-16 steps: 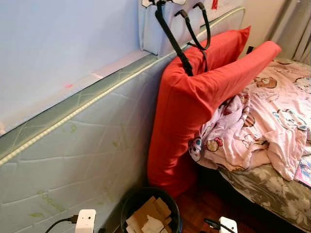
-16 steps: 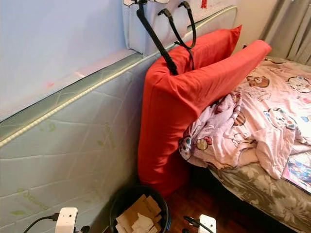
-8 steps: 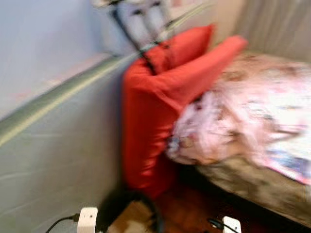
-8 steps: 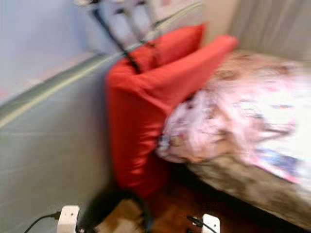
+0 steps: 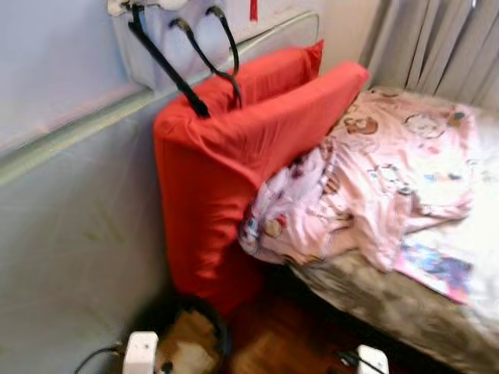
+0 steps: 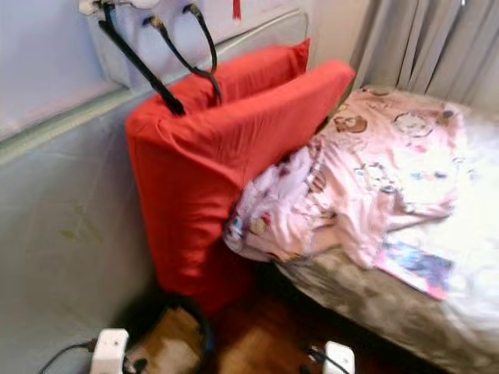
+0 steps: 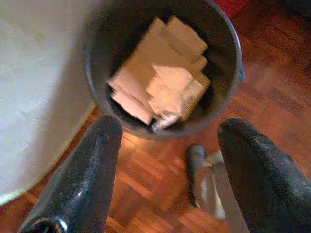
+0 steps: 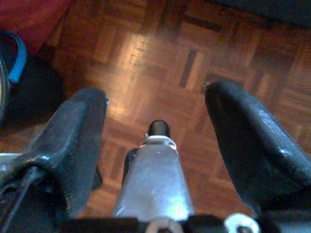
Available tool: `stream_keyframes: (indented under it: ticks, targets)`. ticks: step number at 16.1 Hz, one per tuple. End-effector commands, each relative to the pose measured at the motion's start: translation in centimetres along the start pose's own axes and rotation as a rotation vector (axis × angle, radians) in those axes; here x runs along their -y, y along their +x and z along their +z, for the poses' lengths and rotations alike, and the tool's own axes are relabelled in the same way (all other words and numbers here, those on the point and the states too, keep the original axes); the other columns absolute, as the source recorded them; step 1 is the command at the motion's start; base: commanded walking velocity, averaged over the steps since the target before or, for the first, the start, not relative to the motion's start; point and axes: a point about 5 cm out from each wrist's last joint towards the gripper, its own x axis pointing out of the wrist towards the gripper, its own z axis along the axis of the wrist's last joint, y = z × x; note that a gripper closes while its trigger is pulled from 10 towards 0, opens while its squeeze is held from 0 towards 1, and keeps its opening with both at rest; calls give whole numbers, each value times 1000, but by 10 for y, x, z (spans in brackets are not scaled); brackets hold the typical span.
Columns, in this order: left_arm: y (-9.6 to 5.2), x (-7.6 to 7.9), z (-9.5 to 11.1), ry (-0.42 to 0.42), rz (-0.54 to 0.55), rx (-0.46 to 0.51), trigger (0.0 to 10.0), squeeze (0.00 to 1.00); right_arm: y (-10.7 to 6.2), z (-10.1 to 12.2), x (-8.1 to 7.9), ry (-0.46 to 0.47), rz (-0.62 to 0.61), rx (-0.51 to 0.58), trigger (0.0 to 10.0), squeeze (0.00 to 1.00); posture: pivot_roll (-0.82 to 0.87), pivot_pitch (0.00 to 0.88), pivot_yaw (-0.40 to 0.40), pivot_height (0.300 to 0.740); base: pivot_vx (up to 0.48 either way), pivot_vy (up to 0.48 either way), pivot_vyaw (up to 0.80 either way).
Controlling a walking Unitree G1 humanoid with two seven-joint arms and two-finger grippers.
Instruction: Clean up the room
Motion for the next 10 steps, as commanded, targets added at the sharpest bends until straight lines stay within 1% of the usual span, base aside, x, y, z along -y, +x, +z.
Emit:
stream_keyframes:
  ticks: [1, 8, 10]
  targets:
    - [1, 4, 1, -37, -32, -28, 10000, 0, 6, 37, 0, -178, 42, 45, 10000, 0, 124, 0, -122, 740, 0, -386, 0]
    - [2, 5, 3, -32, -37, -23, 10000, 0, 5, 35, 4, -178, 38, 49, 10000, 0, 122, 0, -118, 740, 0, -387, 0]
    - [2, 5, 3, -30, -39, -21, 10000, 0, 6, 37, 2, -176, 36, 51, 10000, 0, 123, 0, -119, 740, 0, -386, 0]
